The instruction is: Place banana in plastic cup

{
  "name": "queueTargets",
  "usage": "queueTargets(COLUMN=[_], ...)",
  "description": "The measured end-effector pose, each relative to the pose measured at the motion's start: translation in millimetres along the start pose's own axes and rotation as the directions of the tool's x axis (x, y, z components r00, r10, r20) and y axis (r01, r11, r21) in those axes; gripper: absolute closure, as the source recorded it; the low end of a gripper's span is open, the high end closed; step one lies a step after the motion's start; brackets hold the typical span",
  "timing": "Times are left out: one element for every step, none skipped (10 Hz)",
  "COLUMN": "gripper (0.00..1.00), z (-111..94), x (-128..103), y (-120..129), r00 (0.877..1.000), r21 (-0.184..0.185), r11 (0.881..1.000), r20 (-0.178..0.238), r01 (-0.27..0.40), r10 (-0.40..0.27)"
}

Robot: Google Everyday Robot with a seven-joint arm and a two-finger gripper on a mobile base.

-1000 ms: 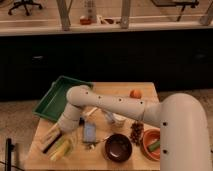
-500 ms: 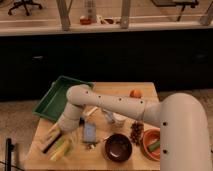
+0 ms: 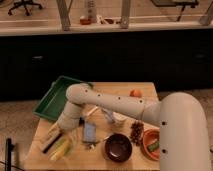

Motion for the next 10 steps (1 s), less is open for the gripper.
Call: queueTargets(gripper=[0.20, 0.20, 0.20, 0.20, 0.20, 0.20, 0.20, 0.20, 0.20, 0.20], z=[-0.9, -1.3, -1.7, -2.9, -2.6, -2.5, -2.9, -3.5, -3.6, -3.4], x=[-0.3, -0.6, -0.9, -1.0, -1.6, -2.8, -3.5, -4.2, -4.4, -4.5], y=[-0.7, -1.8, -2.0, -1.2, -0.1, -0.9, -0.6, 0.3, 0.7, 0.5], r00=[1.000, 1.000, 1.000, 1.000, 1.000, 1.000, 1.000, 1.000, 1.000, 1.000], r21=[-0.008, -0.014, -0.017, -0.021, -0.028, -0.032, -0.035, -0.039, -0.041, -0.041], r11=[1.000, 1.000, 1.000, 1.000, 1.000, 0.999, 0.999, 0.999, 0.999, 0.999], r20=[0.002, 0.004, 0.006, 0.008, 0.010, 0.012, 0.014, 0.016, 0.017, 0.017], r01=[0.000, 0.000, 0.000, -0.001, -0.001, 0.004, 0.007, 0.009, 0.009, 0.010], r10=[0.000, 0.000, 0.000, 0.001, 0.001, -0.004, -0.006, -0.008, -0.009, -0.009])
